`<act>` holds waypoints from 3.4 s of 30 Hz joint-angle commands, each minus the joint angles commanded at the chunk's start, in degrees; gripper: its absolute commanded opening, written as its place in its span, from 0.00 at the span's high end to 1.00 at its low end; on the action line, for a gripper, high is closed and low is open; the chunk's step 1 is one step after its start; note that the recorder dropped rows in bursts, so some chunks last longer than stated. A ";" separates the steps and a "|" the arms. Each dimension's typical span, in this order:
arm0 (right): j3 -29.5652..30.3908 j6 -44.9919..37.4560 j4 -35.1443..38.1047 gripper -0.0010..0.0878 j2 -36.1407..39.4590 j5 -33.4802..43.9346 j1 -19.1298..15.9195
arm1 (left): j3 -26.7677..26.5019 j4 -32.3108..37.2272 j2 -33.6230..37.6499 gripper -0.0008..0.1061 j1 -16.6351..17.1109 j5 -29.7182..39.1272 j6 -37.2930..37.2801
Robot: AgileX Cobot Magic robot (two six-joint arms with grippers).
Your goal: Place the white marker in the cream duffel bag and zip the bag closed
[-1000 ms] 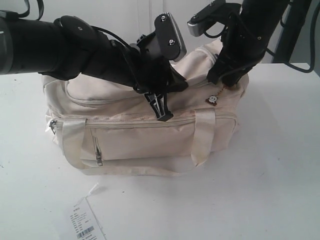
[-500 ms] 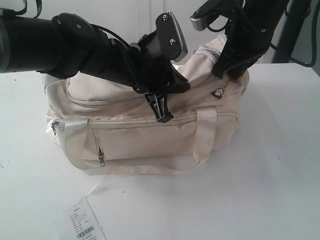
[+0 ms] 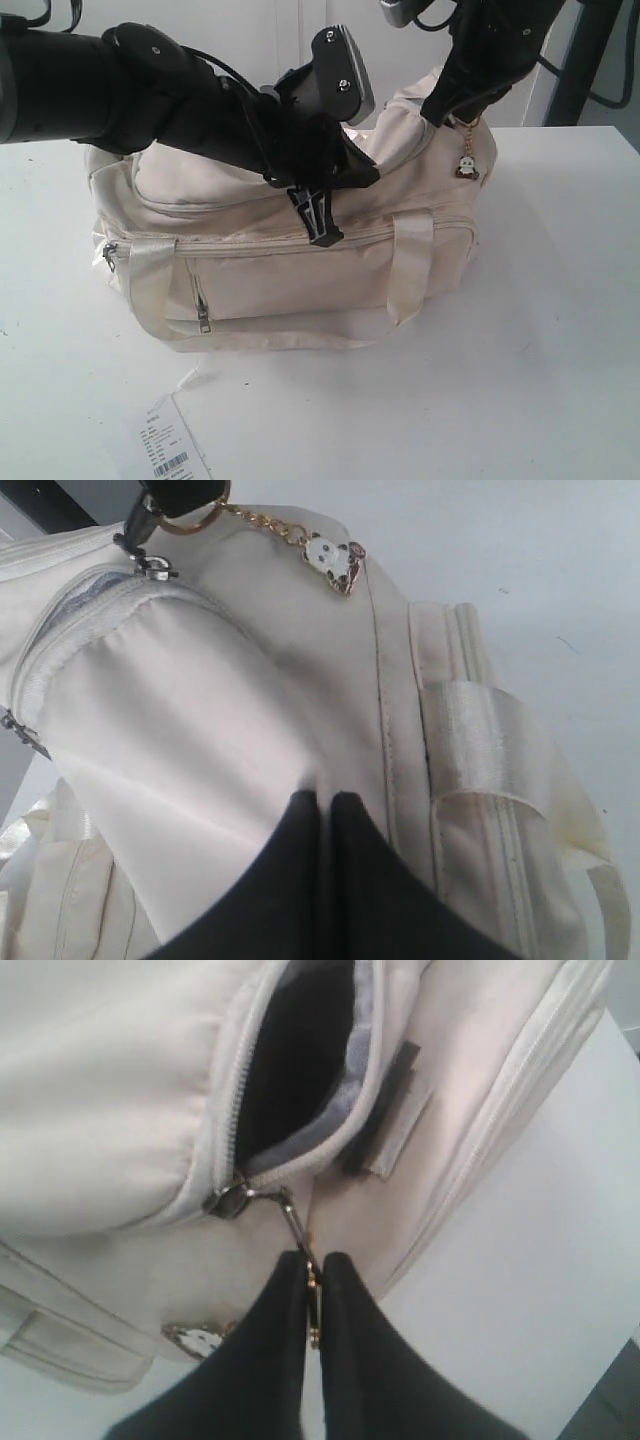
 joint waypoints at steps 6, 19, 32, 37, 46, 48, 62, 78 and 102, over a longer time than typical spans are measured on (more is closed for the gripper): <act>0.00 -0.18 -0.11 0.99 1.73 -3.03 0.00 | 0.00 0.00 0.00 0.99 0.00 0.61 0.11; 0.00 -0.18 -0.33 0.99 3.70 -11.66 0.00 | 0.00 0.11 -1.01 0.99 0.00 2.19 0.50; -0.09 -0.18 -0.09 0.99 2.13 -0.02 0.00 | 0.22 2.22 -2.29 0.54 0.09 -4.96 -2.87; -0.09 -0.18 -0.09 0.99 2.13 0.10 0.00 | 0.22 1.64 -5.27 0.31 -0.02 -3.90 -12.30; -0.09 -0.18 1.39 0.99 2.13 0.10 0.00 | 3.05 7.54 -5.30 0.36 -6.35 6.12 -14.83; -0.09 -0.27 2.44 0.99 2.13 0.10 0.00 | 3.56 9.78 -3.57 0.28 -8.49 -1.42 -13.02; -0.09 -0.27 2.56 0.99 2.13 -0.06 0.00 | 3.56 10.67 2.83 0.99 -9.19 -10.94 -7.19; -0.09 -0.27 2.31 0.99 2.13 -5.75 0.00 | 3.64 10.78 -0.57 0.99 -9.19 -0.90 -7.34; -0.22 0.21 2.31 0.99 7.51 -21.32 -2.00 | 5.42 10.78 -0.67 0.99 -9.19 -0.83 -7.34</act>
